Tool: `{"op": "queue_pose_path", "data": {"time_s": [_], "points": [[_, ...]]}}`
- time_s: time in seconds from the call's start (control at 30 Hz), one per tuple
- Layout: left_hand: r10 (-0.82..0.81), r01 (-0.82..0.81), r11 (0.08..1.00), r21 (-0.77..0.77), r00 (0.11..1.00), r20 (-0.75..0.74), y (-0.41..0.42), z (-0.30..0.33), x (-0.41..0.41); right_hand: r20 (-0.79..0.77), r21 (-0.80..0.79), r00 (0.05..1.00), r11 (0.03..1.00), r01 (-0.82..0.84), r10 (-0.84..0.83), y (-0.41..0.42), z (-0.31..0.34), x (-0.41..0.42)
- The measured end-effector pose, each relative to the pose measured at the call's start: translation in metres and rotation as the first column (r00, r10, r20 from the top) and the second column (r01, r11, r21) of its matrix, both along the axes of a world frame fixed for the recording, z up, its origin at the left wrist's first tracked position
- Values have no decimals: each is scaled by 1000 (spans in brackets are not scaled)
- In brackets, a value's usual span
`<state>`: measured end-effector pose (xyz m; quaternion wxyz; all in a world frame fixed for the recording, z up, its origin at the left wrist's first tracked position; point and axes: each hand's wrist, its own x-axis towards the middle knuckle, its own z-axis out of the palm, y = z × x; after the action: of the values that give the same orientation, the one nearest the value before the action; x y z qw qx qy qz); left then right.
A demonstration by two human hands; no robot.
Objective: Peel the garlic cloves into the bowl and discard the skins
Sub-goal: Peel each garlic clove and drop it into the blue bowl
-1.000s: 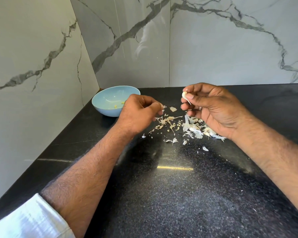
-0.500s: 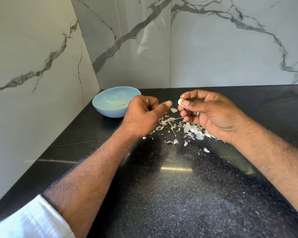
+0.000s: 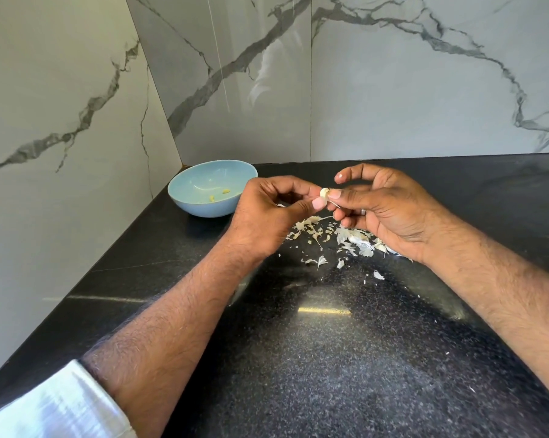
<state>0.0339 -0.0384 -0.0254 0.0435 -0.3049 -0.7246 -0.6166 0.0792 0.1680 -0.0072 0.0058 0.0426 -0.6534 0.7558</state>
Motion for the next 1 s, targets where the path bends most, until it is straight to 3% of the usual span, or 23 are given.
{"op": "queue_pose_path", "data": {"time_s": [0.3, 0.53, 1.0], "points": [[41, -41, 999, 20, 999, -27, 1, -1, 0, -229, 373, 971, 915, 156, -72, 1, -2, 0], [100, -108, 993, -47, 984, -146, 2, -3, 0, -355, 532, 929, 796, 289, -100, -1, 2, 3], [142, -200, 971, -131, 925, -353, 1, -2, 4, -381, 629, 922, 712, 312, -68, -4, -3, 2]]}}
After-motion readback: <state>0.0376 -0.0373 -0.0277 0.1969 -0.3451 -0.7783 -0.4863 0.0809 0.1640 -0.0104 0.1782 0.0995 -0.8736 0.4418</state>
